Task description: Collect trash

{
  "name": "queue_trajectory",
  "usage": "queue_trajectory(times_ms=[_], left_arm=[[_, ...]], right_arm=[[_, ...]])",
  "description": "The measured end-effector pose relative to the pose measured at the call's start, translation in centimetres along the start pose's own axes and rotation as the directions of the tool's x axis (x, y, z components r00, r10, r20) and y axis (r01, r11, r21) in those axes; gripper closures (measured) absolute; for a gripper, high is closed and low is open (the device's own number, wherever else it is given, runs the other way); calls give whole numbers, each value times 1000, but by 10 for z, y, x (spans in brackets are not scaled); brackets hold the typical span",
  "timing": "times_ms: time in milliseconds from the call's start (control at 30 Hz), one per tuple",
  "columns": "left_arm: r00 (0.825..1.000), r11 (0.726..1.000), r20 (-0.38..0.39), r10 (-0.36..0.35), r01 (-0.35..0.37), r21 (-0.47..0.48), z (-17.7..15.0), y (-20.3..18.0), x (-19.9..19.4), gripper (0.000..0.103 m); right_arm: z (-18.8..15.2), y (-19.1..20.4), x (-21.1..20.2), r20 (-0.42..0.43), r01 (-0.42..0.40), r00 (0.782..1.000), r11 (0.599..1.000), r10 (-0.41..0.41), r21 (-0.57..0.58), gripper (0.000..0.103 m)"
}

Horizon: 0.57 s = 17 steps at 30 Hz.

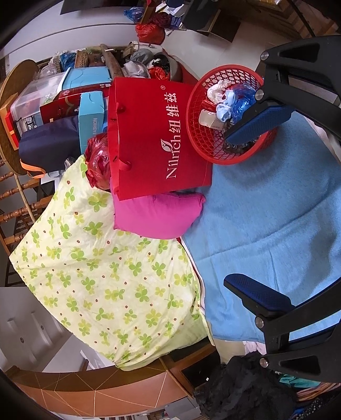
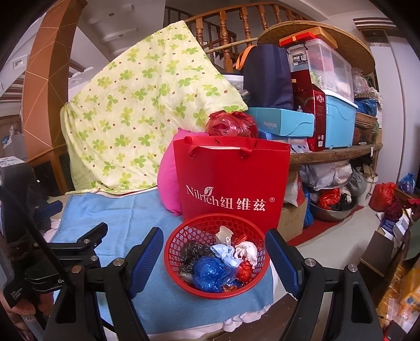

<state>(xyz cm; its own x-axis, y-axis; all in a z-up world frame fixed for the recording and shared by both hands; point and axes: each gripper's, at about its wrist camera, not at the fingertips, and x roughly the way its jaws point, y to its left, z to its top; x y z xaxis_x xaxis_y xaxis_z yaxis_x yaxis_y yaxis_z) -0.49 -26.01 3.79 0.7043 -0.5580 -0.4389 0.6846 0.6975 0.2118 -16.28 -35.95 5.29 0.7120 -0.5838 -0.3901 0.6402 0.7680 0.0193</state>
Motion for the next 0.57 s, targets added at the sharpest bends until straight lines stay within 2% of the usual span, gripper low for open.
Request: queue_trajectory(times_ms=[433,567], left_arm=[[1000,1000,1,-20,20,-20,-5,6,15,4],[1000,998,-4,-19,19,-54,-11,20,24,4]], right_arm=[[-5,12,19,-36,12,999,1000,-13,-23,20],[-4,21,27,-38,2,999,1000,-3,-28,20]])
